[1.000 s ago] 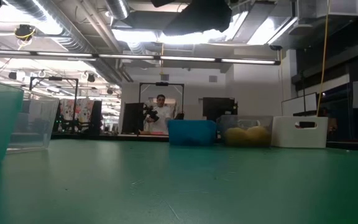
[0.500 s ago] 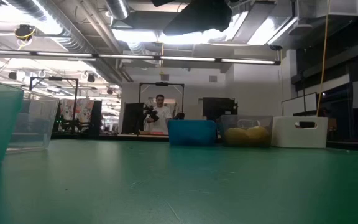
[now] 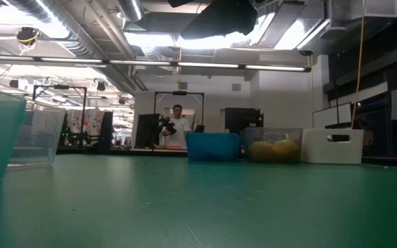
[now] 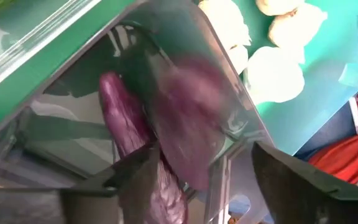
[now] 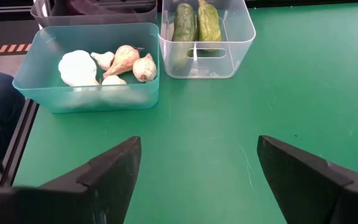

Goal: Sort produce into baskets
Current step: Put the violet eggplant into the bottom black bin, then return to Home Position

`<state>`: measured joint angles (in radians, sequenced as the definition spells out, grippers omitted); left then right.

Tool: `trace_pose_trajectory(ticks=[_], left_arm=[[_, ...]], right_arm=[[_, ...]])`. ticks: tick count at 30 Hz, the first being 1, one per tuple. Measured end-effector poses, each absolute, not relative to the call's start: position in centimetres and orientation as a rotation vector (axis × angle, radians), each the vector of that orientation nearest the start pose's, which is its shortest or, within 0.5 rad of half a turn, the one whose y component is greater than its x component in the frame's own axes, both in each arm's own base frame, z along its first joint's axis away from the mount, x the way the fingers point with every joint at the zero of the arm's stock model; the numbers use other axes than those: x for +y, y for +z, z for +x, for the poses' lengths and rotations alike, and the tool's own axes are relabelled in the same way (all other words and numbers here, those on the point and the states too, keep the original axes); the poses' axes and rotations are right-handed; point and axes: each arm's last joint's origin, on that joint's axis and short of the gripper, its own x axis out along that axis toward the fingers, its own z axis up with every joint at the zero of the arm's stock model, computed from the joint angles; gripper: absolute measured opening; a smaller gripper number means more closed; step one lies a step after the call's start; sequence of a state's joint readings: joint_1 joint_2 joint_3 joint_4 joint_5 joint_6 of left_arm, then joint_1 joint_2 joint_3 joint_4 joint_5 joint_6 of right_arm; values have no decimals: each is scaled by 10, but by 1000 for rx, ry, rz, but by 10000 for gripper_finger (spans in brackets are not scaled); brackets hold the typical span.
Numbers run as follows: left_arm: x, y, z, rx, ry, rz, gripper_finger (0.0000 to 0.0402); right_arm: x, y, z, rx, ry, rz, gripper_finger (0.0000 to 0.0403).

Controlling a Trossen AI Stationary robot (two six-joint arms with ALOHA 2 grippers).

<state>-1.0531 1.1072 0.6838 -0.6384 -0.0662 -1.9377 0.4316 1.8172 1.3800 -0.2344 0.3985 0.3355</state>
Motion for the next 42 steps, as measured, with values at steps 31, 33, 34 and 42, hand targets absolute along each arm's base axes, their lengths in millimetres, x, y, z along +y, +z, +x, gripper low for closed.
trace_pose_trajectory(ticks=[31, 33, 34, 42], left_arm=[[-151, 267, 118, 992, -258, -1188, 296], [-146, 277, 117, 865, -341, -1092, 296], [-143, 282, 117, 789, -379, -1046, 296], [-105, 338, 91, 132, -659, -543, 296]], right_arm=[[138, 353, 325, 338, 54, -36, 319], [135, 362, 315, 342, 89, -1, 319], [134, 366, 310, 348, 134, -14, 319], [113, 405, 268, 278, 214, -17, 319]])
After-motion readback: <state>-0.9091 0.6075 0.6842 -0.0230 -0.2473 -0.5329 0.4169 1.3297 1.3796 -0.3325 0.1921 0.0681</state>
